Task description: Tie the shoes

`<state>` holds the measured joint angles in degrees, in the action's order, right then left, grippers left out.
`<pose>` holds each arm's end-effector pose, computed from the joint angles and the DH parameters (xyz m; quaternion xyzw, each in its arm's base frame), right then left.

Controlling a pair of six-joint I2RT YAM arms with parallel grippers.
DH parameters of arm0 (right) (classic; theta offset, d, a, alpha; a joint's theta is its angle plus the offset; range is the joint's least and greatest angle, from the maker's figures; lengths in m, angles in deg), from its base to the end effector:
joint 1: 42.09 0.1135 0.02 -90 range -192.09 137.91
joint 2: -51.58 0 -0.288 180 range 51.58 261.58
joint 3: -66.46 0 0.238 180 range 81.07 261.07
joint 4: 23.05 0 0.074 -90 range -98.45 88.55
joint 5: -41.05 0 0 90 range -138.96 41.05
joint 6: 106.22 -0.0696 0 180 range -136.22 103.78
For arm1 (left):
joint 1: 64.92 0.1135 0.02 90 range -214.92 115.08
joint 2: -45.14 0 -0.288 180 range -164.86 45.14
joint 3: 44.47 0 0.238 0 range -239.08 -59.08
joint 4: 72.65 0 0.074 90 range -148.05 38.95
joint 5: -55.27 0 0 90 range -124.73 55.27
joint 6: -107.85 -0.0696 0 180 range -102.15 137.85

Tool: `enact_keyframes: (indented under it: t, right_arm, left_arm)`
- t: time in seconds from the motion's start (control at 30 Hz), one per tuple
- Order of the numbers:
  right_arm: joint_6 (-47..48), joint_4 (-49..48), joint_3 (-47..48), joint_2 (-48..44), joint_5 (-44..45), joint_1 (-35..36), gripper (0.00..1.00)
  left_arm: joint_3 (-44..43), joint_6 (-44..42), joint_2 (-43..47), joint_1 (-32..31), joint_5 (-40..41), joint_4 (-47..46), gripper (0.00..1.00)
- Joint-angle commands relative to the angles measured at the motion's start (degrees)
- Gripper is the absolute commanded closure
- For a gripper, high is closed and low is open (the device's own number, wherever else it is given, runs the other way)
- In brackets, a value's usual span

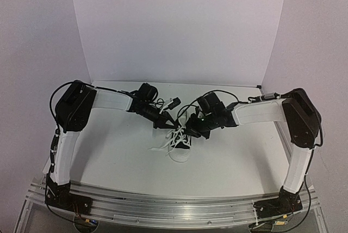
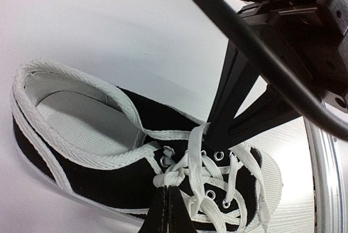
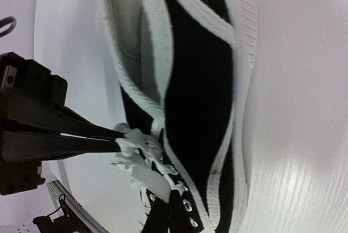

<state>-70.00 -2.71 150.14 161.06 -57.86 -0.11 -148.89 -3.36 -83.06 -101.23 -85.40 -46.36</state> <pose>0.3119 0.2951 0.1785 0.0662 0.9229 0.3245 0.1963 0.3643 -0.3345 0.1533 0.5368 0.6744 -0.4393 0.2531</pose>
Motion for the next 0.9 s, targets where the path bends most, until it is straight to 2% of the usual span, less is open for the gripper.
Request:
enact_keyframes:
  t: [0.0, 0.4, 0.87]
  right_arm:
    - [6.78, 0.24, 3.05, -0.02, -3.24, 0.99, 1.00]
    - [7.38, 0.20, 7.05, 4.87, -4.54, 1.00, 1.00]
    - [-0.61, -4.37, 8.97, 8.28, -1.93, -0.30, 1.00]
  left_arm:
    - [-3.40, 0.97, 3.46, 0.10, -0.33, 1.64, 1.00]
    - [-6.68, 3.71, 4.00, 0.22, -2.55, 4.21, 1.00]
    - [-3.74, 2.01, 5.97, 0.20, -4.86, 4.90, 1.00]
